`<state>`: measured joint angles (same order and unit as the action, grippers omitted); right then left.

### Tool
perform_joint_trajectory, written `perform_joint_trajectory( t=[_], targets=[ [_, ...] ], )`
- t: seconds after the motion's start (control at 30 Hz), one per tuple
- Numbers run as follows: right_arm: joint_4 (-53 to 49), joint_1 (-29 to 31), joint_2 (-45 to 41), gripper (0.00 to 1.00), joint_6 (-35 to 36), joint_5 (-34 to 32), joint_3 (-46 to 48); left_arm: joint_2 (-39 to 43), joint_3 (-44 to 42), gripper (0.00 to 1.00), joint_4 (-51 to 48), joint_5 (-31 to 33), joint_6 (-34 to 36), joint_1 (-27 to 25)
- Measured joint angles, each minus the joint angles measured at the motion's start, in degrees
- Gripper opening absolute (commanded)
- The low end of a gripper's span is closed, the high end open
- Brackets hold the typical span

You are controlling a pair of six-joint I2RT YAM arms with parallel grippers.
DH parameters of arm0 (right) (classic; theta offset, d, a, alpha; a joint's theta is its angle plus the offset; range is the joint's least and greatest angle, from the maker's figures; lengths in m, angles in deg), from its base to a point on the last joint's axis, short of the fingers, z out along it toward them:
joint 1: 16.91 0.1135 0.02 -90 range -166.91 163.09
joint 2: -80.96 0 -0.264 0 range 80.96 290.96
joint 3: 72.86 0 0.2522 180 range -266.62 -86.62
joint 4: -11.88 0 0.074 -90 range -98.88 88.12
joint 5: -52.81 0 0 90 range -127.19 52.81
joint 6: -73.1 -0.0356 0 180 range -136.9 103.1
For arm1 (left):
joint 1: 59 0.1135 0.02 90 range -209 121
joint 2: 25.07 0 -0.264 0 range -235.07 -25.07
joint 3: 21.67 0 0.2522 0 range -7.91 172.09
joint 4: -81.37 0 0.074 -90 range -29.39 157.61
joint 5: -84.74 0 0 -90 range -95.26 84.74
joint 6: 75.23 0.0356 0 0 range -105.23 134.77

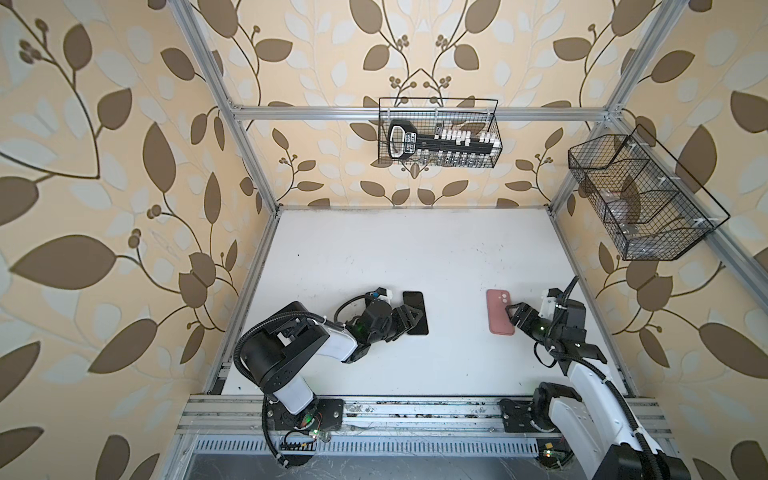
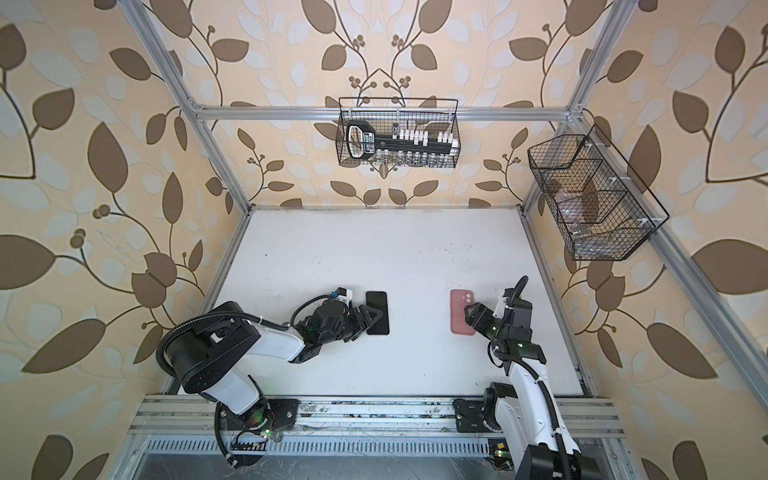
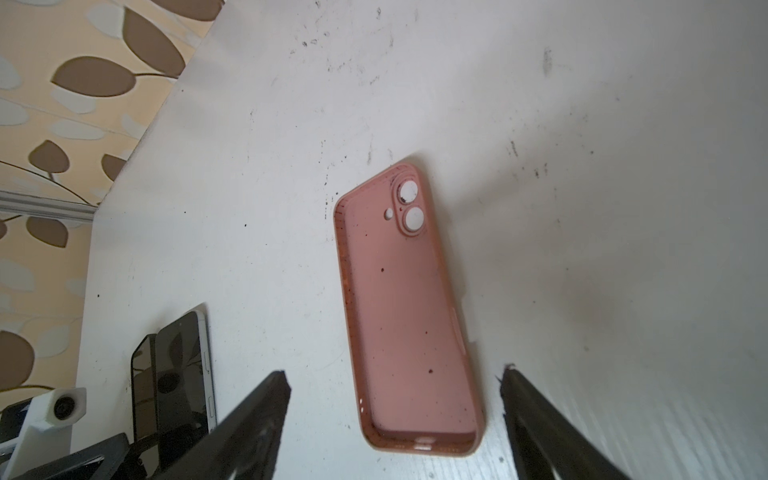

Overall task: Take the phone out of the phone case
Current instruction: 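Lay the silver phone flat on the table and open the left gripper, then reach the right gripper across to the phones while the left gripper lifts away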

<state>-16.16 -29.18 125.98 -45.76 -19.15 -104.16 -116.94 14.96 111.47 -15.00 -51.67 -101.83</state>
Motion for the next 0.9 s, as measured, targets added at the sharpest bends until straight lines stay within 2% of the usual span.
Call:
perform_joint_trajectory(
  t=[0.4,0.53,0.7,0.83,0.9],
  targets=[
    [0.0,-0.1,-0.6,0.81,0.0,0.2,0.1,5.6,0.7,0.76,-10.4,2.8,1.4,0.0],
    [-0.1,0.1,-1.7,0.81,0.0,0.1,0.1,7.3,0.8,0.82,-13.4,2.9,1.8,0.0],
    [-0.6,4.1,-2.6,0.81,0.0,-1.8,0.1,14.8,4.4,0.98,-26.3,3.8,3.7,0.0],
    [-0.9,10.2,-1.1,0.82,-0.1,-4.2,-1.0,23.2,14.7,0.99,-41.3,5.1,9.3,0.6],
    [-0.9,13.8,0.6,0.83,-0.1,-5.7,-2.6,27.2,19.5,0.99,-46.7,5.0,12.4,2.5]
  ],
)
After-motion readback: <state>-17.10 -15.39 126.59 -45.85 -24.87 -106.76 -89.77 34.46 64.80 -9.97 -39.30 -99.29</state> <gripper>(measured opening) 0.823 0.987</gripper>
